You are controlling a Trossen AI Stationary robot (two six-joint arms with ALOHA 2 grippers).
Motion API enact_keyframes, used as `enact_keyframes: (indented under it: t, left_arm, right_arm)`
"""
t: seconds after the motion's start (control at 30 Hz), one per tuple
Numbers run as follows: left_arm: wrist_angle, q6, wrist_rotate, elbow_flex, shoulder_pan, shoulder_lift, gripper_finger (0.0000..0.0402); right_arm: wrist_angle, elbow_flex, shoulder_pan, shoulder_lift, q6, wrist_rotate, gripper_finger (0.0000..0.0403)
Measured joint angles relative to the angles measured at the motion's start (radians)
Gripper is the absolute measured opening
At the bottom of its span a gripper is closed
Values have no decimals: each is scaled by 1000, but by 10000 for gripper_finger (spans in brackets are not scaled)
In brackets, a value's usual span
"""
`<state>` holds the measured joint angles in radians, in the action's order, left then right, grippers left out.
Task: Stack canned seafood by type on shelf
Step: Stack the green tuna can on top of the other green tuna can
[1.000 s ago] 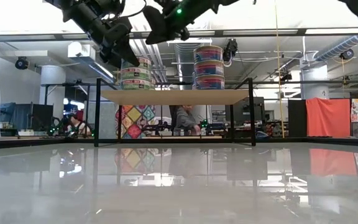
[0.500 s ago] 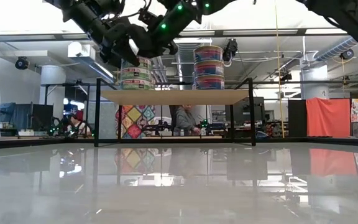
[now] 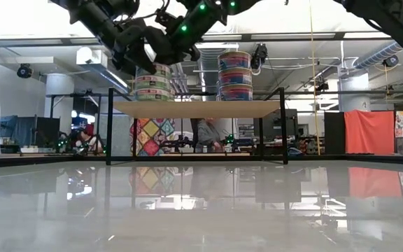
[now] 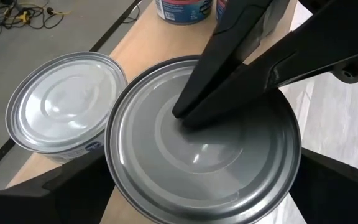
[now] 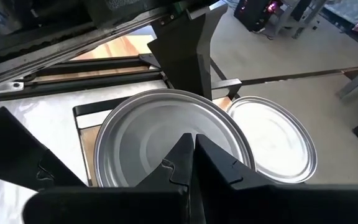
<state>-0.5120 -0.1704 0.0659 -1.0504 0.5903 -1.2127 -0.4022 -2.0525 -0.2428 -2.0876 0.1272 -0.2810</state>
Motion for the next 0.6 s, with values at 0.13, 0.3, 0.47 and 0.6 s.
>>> enact_keyframes:
  t: [0.13,0.3,0.47,0.6]
  left_arm:
    - [-10,-14,0,2,2,18,400]
    - [-9,-27,0,3,5,40,400]
    - [29,-27,-4,1,21,60,400]
    - [28,-23,-2,1,31,72,400]
  right_arm:
    - [-3,0,0,0,1,4,13]
    - [-16,0,0,0,4,-2,13]
    - [-42,2,-4,0,14,-15,13]
    - [-49,2,-7,0,14,-15,13]
